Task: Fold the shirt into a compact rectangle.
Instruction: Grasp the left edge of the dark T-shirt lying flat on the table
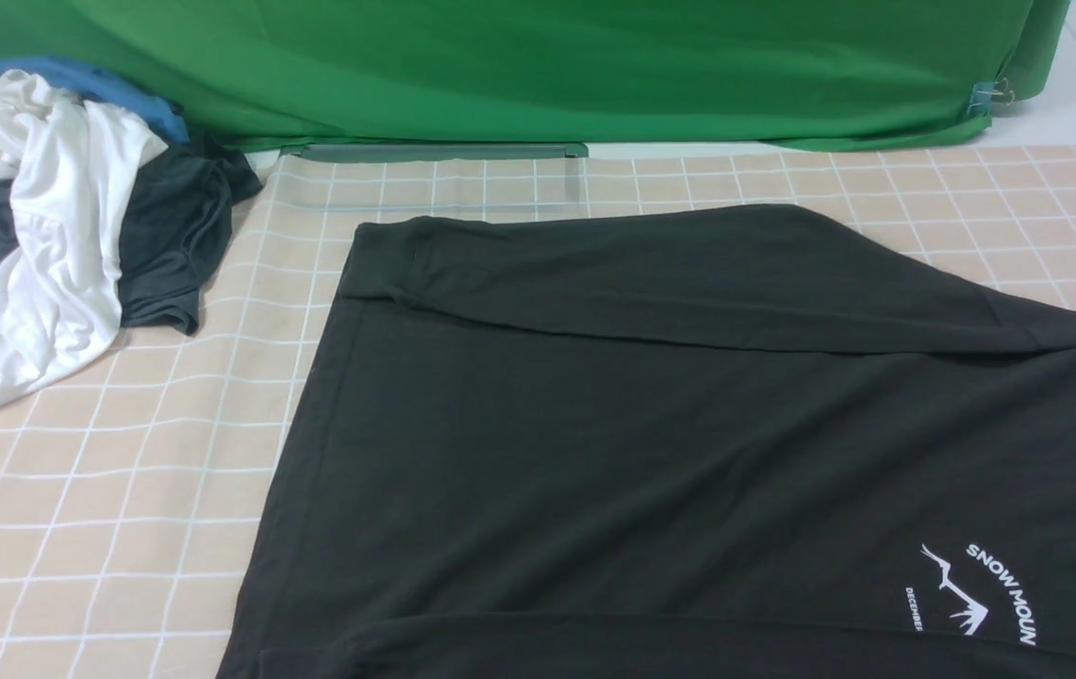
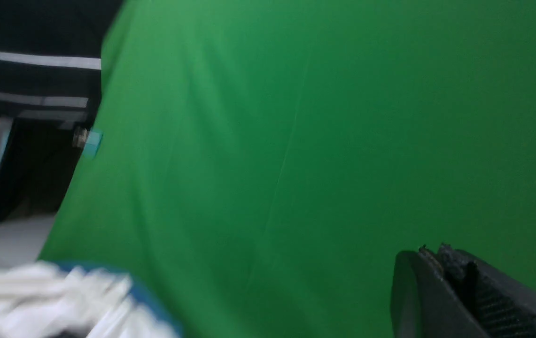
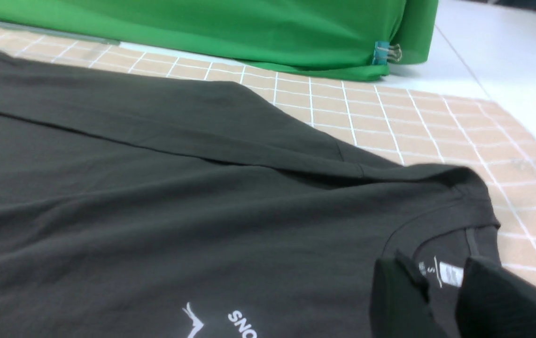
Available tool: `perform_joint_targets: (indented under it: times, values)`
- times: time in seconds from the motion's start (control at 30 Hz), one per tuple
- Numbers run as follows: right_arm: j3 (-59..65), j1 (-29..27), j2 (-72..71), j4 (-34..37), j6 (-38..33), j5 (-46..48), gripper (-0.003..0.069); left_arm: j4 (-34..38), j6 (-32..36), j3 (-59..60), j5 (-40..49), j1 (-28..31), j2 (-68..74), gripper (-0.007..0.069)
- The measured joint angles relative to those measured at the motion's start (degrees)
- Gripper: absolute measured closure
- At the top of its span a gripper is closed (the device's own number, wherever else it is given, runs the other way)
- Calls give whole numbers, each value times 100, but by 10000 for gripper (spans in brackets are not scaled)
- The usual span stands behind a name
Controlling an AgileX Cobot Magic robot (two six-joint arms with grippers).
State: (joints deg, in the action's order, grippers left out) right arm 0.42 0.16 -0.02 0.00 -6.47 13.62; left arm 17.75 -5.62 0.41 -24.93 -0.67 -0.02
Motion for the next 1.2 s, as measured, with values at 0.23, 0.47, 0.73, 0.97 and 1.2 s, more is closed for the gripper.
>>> perform_joint_targets:
  times: [0.23,0.47,0.73,0.97,1.2]
  values:
    - [0,0,0,125,276,-703,421,-310,-1069,-462,-518,5,183,602]
    - [0,0,0,176,1941,-1834,421,-1324,-1919,-2687,2550,5,1654,602]
    - [0,0,0,182,2480,-2008,421,-447,499,-4267,6816,5,4297,602]
    - [-269,0,2,182,2790,-2423,430,443,1641,-3931,7506,-2,6062,602]
    - [-2497,0,1234,182,2104,374,620,188,1415,-3748,7164,-1177,7073,609]
